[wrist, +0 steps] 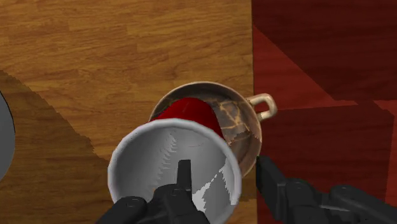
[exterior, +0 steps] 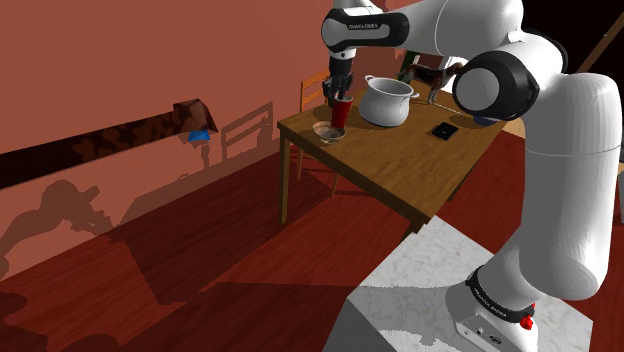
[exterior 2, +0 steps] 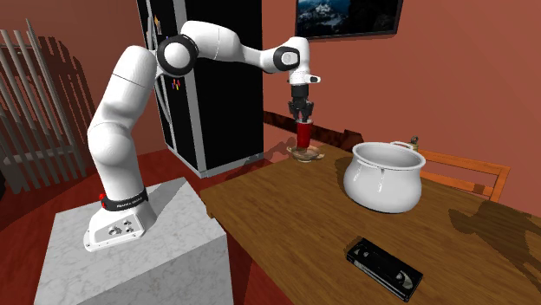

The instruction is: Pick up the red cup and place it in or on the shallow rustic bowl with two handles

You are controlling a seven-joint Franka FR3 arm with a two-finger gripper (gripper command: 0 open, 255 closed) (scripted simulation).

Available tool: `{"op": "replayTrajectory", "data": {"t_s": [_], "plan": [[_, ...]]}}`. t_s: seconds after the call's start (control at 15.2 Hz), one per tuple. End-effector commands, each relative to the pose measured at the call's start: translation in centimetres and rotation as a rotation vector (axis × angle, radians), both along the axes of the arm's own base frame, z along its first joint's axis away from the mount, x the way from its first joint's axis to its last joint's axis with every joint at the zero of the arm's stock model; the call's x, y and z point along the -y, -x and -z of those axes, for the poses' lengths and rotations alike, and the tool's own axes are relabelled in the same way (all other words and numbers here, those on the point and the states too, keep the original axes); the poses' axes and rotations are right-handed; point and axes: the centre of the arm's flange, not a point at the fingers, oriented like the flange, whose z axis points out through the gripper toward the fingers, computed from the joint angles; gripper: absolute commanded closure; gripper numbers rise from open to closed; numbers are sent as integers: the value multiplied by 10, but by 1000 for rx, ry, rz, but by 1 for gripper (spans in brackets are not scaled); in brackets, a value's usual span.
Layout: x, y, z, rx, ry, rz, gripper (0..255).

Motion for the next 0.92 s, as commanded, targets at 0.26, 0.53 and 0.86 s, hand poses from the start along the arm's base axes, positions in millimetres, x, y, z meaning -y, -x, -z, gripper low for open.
{"op": "replayTrajectory", "data": {"t_s": [0.26, 0.53, 0.86], "plan": [[0, 0, 0, 0, 0, 0, 0], [-5, 1, -50, 0, 0, 0, 0], [-5, 1, -50, 0, 0, 0, 0]]}}
